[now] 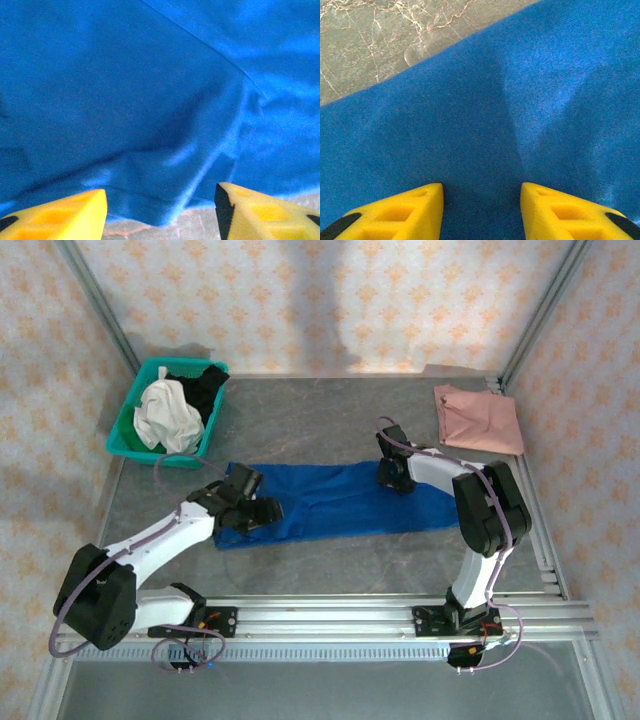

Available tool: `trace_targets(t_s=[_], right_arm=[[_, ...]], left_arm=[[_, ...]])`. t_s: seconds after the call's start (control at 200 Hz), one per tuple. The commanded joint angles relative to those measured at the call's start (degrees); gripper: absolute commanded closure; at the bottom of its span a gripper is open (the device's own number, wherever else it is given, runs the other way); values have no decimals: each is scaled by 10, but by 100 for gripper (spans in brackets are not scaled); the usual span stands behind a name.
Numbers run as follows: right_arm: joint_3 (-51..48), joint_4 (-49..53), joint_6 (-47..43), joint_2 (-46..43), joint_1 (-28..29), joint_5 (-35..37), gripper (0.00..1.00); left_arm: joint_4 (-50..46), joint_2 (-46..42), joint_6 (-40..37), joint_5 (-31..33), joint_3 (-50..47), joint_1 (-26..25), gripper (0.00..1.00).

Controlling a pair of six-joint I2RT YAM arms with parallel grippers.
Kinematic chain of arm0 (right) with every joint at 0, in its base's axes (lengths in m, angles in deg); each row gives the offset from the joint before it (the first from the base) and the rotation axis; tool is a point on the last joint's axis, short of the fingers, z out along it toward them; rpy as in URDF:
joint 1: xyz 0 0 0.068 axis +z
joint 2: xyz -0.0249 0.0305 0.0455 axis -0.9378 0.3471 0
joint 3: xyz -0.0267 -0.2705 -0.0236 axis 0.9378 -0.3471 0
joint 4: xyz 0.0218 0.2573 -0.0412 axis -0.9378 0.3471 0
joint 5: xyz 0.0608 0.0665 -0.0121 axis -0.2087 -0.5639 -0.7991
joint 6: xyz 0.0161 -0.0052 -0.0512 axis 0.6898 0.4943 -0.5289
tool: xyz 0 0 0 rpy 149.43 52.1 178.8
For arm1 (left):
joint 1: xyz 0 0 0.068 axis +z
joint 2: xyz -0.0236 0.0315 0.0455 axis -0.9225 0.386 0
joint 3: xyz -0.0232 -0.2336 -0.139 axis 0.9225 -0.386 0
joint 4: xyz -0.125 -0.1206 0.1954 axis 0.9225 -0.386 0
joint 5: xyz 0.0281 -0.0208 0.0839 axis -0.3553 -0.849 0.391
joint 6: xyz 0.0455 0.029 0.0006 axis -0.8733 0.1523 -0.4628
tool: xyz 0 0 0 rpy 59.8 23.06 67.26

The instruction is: Fold and stack the t-shirts

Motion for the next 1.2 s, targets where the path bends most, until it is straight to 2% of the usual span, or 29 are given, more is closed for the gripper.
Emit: trace_targets(t_s=[0.0, 0.085, 0.21, 0.27, 0.355, 0.505, 0.656, 0.846, 0.901, 0.996, 1.196], right_arm=[[-2, 19, -7, 0, -5, 29, 55], [-5, 19, -8, -3, -6, 31, 55], [-9, 22, -7, -5, -8, 35, 55], [-12, 24, -8, -6, -10, 38, 55], [-18, 25, -7, -11, -13, 41, 55], [-28, 28, -6, -16, -22, 40, 55], [-37, 35, -9, -20, -34, 50, 55], [-49, 36, -7, -30, -55, 43, 55], [-52, 31, -7, -37, -55, 33, 55], [-54, 23, -4, -46, -55, 14, 55], [-61, 12, 5, -65, -49, -18, 54]], left_arm=[[1, 3, -20, 10, -4, 55, 38], [-2, 34, -40, 40, 20, 69, 36], [13, 116, -53, 40, 59, 87, 36], [21, 157, -55, 46, 74, 93, 38], [13, 209, -44, 104, 99, 94, 43], [17, 268, -40, 125, 134, 96, 47], [-8, 278, -48, 149, 164, 97, 48], [-40, 229, -51, 179, 161, 102, 49], [-32, 206, -49, 173, 149, 84, 50], [-45, 187, -49, 186, 149, 24, 48], [-33, 206, -27, 135, 130, -64, 50]])
